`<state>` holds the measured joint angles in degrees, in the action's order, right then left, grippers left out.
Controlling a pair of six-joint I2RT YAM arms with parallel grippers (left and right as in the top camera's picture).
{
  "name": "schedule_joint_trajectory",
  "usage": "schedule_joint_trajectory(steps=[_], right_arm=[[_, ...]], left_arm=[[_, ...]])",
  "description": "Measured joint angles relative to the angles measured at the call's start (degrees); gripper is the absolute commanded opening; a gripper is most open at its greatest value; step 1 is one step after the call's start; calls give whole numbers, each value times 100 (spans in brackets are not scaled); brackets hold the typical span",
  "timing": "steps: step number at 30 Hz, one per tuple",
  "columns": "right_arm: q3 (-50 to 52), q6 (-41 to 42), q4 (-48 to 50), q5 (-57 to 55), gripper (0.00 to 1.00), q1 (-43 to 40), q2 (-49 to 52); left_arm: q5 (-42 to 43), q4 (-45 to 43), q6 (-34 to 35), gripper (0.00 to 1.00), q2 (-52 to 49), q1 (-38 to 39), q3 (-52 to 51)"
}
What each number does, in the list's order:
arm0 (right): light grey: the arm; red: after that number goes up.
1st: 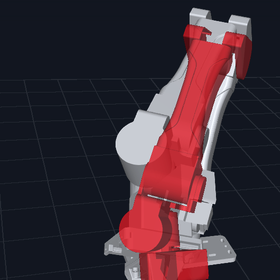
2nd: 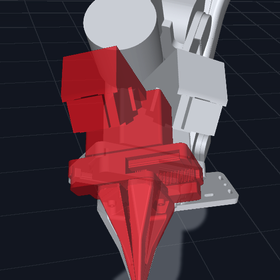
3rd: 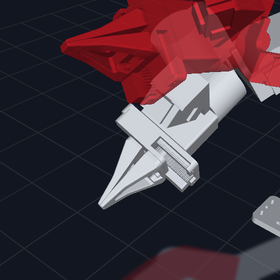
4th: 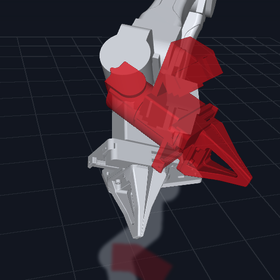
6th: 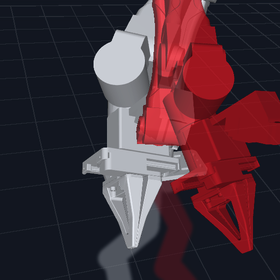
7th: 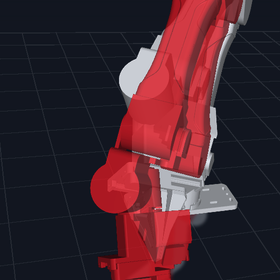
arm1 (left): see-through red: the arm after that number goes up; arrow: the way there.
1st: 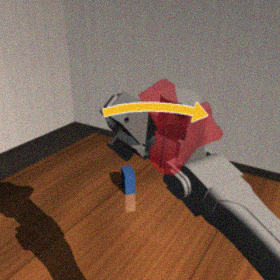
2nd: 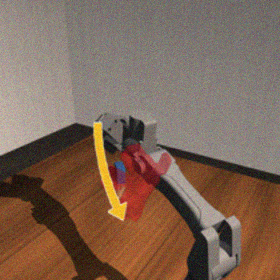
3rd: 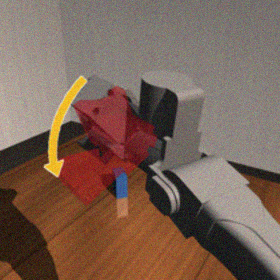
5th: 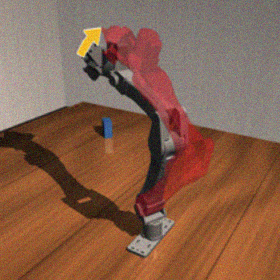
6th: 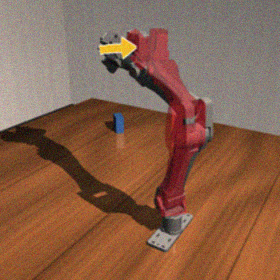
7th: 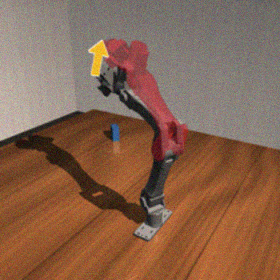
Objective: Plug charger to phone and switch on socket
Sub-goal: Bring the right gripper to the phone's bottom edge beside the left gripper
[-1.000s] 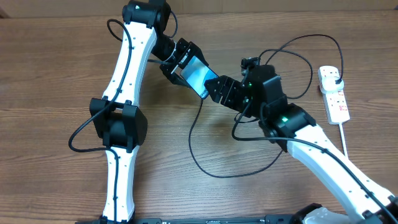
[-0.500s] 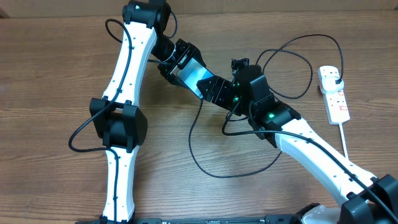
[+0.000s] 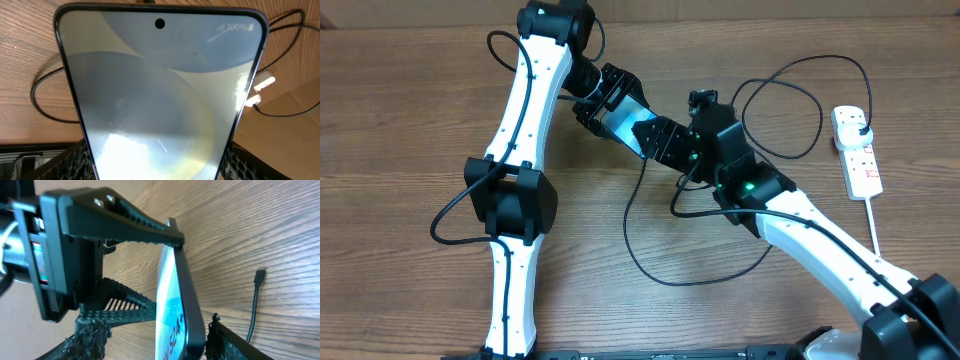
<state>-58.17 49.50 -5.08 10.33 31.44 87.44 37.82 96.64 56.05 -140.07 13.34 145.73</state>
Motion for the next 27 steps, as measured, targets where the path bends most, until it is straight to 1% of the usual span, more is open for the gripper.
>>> schedule_joint_trajectory(steps=[3,10,14,25,27], right_arm=[[0,13,11,-15,54,20,105],[0,24,103,-63,45,22,190],[0,22,179,-140,38,85,238],[0,20,199,-343,29,160,310],[0,22,199,-356,26,160,310]], left_arm=[[-20,-2,50,54,0,28,-2],[-20,-2,83,56,0,94,0],[-20,-2,83,56,0,94,0],[-24,-4,83,57,0,201,0],[-24,-4,83,61,0,201,0]])
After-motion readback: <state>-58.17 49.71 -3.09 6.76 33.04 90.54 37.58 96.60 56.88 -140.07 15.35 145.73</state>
